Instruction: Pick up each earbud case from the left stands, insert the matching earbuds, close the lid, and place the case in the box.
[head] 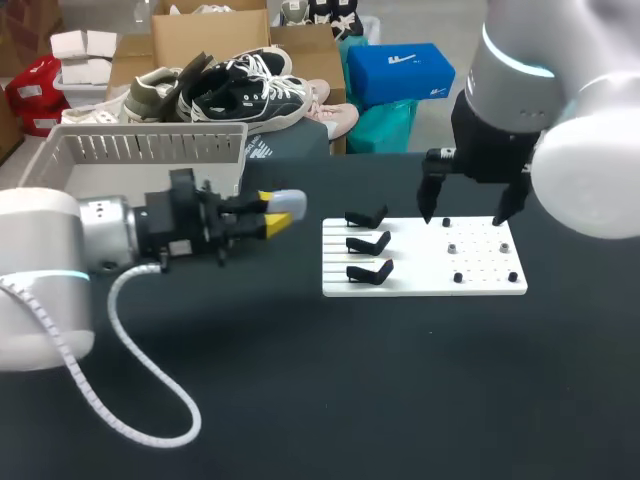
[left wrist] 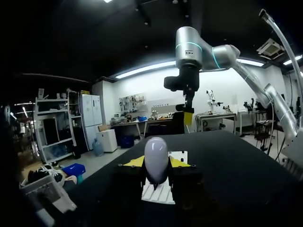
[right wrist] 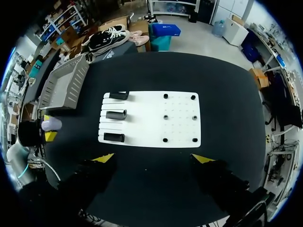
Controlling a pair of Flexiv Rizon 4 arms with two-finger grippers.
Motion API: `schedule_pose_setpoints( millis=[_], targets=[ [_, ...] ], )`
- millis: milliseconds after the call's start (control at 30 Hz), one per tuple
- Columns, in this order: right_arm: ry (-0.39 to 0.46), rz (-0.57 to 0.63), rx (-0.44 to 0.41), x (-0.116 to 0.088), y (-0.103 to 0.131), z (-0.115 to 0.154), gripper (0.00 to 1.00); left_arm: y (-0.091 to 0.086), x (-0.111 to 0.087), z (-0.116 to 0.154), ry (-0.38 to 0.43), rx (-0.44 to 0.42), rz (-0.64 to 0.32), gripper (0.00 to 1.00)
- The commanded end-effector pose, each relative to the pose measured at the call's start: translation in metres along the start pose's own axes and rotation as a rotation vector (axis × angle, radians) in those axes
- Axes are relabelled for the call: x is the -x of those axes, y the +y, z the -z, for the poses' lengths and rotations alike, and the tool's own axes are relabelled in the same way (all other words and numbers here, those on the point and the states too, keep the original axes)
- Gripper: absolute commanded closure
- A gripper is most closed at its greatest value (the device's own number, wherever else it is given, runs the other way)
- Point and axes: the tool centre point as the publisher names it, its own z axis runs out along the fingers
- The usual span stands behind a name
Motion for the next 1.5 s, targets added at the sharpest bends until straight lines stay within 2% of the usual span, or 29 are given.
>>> schedule_pose_setpoints(
  millis=[33,167,267,567,800,1000,1033,1067,1100,1167,1200,1233,1267,1500],
  targets=[
    [-0.030,-0.004,-0.003,-0.004,0.000,0.000,0.00,0.015,0.008,0.033,0.074,0.245,-0.002,1.00],
    [-0.030,-0.004,-0.003,-0.004,0.000,0.000,0.00,0.047,-0.007,0.056,0.189,0.353,-0.031,1.00],
    [-0.030,-0.004,-0.003,-0.004,0.000,0.000,0.00,0.069,-0.015,0.065,0.211,0.416,-0.033,1.00],
    [-0.030,-0.004,-0.003,-0.004,0.000,0.000,0.00,0.117,-0.024,0.073,0.294,0.503,-0.021,1.00],
    [-0.030,-0.004,-0.003,-0.004,0.000,0.000,0.00,0.149,-0.041,0.084,0.363,0.565,0.041,1.00],
    [-0.030,-0.004,-0.003,-0.004,0.000,0.000,0.00,0.161,-0.055,0.092,0.401,0.588,0.115,1.00],
    [-0.030,-0.004,-0.003,-0.004,0.000,0.000,0.00,0.162,-0.055,0.093,0.400,0.588,0.117,0.97],
    [-0.030,-0.004,-0.003,-0.004,0.000,0.000,0.00,0.162,-0.055,0.093,0.401,0.589,0.123,0.86],
    [-0.030,-0.004,-0.003,-0.004,0.000,0.000,0.00,0.162,-0.056,0.094,0.401,0.589,0.126,0.69],
    [-0.030,-0.004,-0.003,-0.004,0.000,0.000,0.00,0.161,-0.055,0.096,0.400,0.591,0.127,0.51],
    [-0.030,-0.004,-0.003,-0.004,0.000,0.000,0.00,0.160,-0.054,0.097,0.394,0.590,0.127,0.25],
    [-0.030,-0.004,-0.003,-0.004,0.000,0.000,0.00,0.158,-0.052,0.097,0.386,0.586,0.122,0.04],
    [-0.030,-0.004,-0.003,-0.004,0.000,0.000,0.00,0.156,-0.049,0.096,0.379,0.583,0.114,0.00],
    [-0.030,-0.004,-0.003,-0.004,0.000,0.000,0.00,0.131,-0.022,0.087,0.287,0.529,0.060,0.00]
  ],
)
